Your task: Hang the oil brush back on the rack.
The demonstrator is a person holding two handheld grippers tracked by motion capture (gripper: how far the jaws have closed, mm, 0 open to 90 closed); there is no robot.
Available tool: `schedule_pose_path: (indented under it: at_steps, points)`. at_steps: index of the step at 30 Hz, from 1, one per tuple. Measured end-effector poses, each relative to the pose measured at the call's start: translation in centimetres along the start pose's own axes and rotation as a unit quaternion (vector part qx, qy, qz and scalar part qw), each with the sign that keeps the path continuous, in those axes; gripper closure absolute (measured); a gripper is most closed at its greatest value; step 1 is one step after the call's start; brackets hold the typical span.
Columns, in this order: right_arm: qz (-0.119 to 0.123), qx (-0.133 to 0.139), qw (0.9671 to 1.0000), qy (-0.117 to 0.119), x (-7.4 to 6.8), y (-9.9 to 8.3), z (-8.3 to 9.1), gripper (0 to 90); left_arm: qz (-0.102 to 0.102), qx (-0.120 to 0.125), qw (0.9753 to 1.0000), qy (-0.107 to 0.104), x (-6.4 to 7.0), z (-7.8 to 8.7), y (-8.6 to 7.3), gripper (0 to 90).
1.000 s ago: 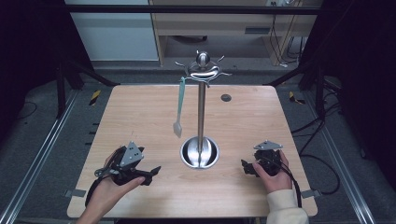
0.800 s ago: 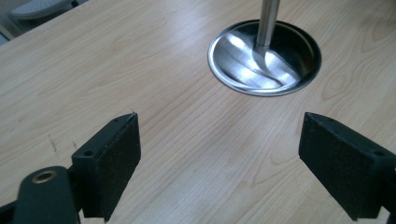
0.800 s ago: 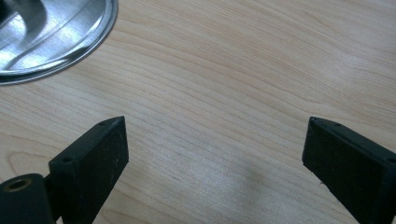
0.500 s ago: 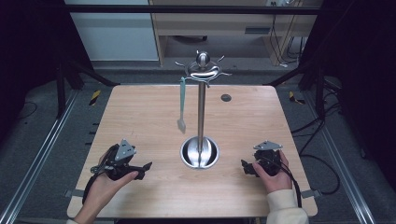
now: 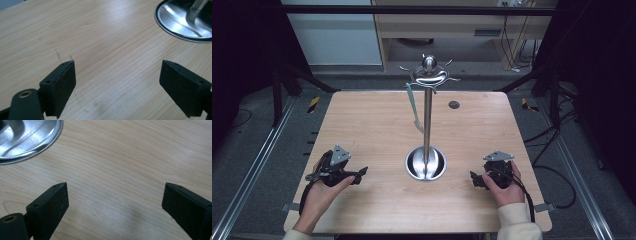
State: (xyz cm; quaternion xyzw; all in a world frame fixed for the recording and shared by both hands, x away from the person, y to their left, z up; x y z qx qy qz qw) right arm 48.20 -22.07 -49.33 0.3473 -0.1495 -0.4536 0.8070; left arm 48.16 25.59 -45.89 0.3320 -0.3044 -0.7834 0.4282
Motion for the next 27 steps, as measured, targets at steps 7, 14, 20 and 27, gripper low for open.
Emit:
schedule_pose_path:
  at_steps: [7, 14, 20, 27]
  points:
    - [0.002, -0.001, 1.0000, -0.001, 0.0, 0.0, 0.0, 7.7, 0.010, -0.003, 0.9998, 0.015, -1.0, -0.9, -0.3, 13.7]
    - [0.001, -0.003, 1.0000, -0.001, 0.0, -0.1, -0.1, 7.7, 0.035, 0.000, 0.9990, 0.028, -2.1, -1.7, -1.2, 13.8]
    - [0.003, -0.004, 1.0000, -0.002, 0.0, -0.1, -0.1, 7.7, 0.045, -0.001, 0.9981, 0.041, -3.0, -1.8, -2.2, 13.8]
    - [0.001, -0.003, 1.0000, -0.001, -0.2, -0.1, 0.0, 7.7, 0.043, -0.004, 0.9977, 0.053, -3.4, -1.5, -3.1, 13.7]
Point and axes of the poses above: each handheld gripper's, and its own axes: z roughly backward along the jaws, y roughly out of its top, x roughly to its right, the point moved 2 cm from there along -z, roughly forward along the jaws, and after that the axes turned 12 degrees about y, right-handed, at the moved point
